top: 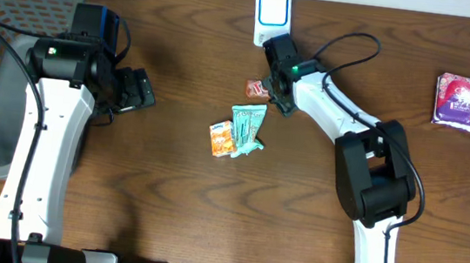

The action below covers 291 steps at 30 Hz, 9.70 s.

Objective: Scan the item barcode
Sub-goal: 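Reach the right gripper to the red-brown wrapper and grasp it, then lift the wrapper up toward the scanner with the right gripper, then carry the wrapper to the right table edge and release it, then reach the right gripper to the green pack and grasp it, then hold the green pack up in front of the scanner, then carry the green pack to the right edge and release it, then reach the right gripper to the Kleenex pack and grasp it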

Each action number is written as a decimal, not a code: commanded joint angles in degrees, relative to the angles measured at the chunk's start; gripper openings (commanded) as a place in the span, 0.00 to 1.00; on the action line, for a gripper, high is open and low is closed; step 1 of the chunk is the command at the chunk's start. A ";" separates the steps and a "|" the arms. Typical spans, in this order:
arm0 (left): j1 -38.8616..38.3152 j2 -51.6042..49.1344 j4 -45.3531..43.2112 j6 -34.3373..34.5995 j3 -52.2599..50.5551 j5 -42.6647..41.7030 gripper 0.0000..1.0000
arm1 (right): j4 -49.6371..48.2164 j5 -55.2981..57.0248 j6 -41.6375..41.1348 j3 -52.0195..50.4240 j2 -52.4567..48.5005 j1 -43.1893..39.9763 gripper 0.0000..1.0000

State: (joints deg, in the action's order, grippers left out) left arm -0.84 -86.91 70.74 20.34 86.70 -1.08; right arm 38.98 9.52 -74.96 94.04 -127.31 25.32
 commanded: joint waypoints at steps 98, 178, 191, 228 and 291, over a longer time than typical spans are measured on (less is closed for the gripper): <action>0.24 -0.22 0.37 -0.28 -0.35 0.90 0.98 | -29.75 -37.48 44.30 7.48 3.85 -23.21 0.01; 0.24 -0.22 0.37 -0.28 -0.35 0.90 0.98 | -3.30 -56.78 68.48 -12.37 10.91 -9.62 0.01; 0.24 -0.22 0.37 -0.28 -0.35 0.90 0.98 | -32.13 -48.89 59.04 -12.35 11.43 -15.34 0.01; 0.24 -0.22 0.37 -0.28 -0.35 0.90 0.98 | -65.53 -44.65 9.25 4.28 -2.45 -19.91 0.01; 0.24 -0.22 0.37 -0.28 -0.35 0.90 0.98 | 9.66 -36.13 52.68 -8.15 11.26 3.98 0.69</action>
State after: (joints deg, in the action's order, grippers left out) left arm -0.84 -86.91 70.72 20.34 86.70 -1.06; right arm 49.95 -32.32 -16.69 87.94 -115.15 26.96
